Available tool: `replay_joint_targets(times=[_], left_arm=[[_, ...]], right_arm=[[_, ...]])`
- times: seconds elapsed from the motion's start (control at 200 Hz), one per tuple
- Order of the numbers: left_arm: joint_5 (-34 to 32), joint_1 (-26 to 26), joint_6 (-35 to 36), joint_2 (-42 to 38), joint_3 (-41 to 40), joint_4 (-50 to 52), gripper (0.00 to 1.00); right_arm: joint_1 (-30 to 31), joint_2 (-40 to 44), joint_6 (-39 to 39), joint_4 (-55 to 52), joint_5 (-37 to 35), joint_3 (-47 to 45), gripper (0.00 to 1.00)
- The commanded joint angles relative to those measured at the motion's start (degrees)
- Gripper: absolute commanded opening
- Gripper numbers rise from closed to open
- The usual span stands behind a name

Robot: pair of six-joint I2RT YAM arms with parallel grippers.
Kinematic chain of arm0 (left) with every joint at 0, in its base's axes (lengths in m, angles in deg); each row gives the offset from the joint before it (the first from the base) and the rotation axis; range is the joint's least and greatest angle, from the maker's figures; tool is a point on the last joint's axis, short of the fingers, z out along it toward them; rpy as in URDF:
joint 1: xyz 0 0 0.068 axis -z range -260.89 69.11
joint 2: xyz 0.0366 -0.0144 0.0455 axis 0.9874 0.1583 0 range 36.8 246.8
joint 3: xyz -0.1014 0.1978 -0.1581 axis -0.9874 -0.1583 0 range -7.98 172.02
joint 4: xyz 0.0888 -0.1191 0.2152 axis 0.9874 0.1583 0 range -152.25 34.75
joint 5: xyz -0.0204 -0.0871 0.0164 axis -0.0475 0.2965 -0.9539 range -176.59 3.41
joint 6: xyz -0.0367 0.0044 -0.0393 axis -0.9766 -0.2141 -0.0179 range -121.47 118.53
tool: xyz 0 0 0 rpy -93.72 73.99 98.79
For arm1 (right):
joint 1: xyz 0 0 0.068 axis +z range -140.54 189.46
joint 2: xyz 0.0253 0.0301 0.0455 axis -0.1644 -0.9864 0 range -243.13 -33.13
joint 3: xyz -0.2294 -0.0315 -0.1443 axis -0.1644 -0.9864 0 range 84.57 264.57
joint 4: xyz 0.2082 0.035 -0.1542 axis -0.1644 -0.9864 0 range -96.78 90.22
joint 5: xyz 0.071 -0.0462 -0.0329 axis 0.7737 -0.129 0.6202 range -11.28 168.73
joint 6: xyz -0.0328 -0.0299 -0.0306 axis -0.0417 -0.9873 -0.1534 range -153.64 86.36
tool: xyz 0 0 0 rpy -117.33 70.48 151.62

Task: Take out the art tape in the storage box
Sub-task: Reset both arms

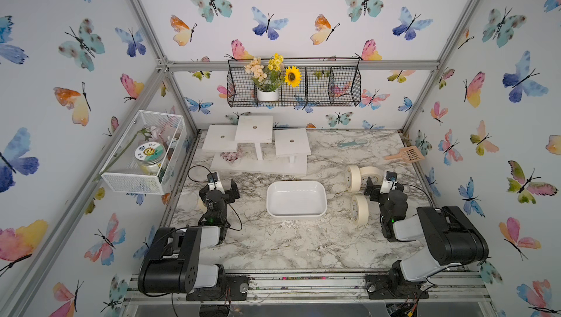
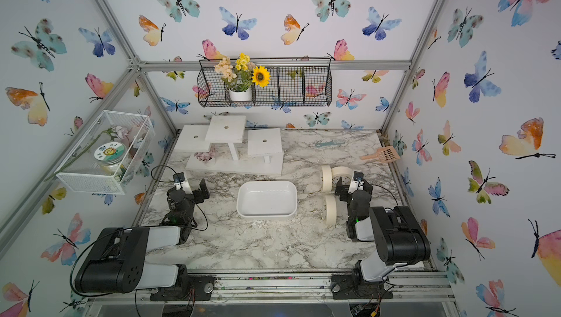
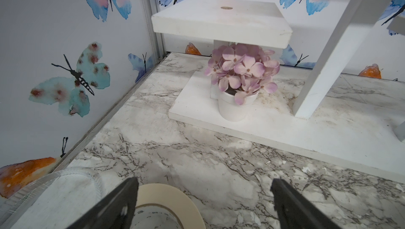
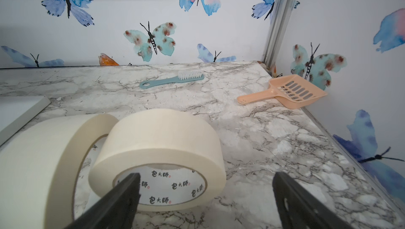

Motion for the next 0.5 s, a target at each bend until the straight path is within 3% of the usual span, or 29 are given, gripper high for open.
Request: replay_joint_targets(times=[0.0, 0.496], left_arm=[[1.6, 0.2, 0.4, 0.2, 0.5, -1.1, 0.99], [1.6, 0.2, 0.4, 0.1, 0.5, -1.1, 0.99]], right_arm=[[0.1, 0.2, -0.6, -2.6, 1.4, 1.2, 0.99], [0.1, 0.4, -0.4, -2.9, 1.4, 1.2, 0.99]])
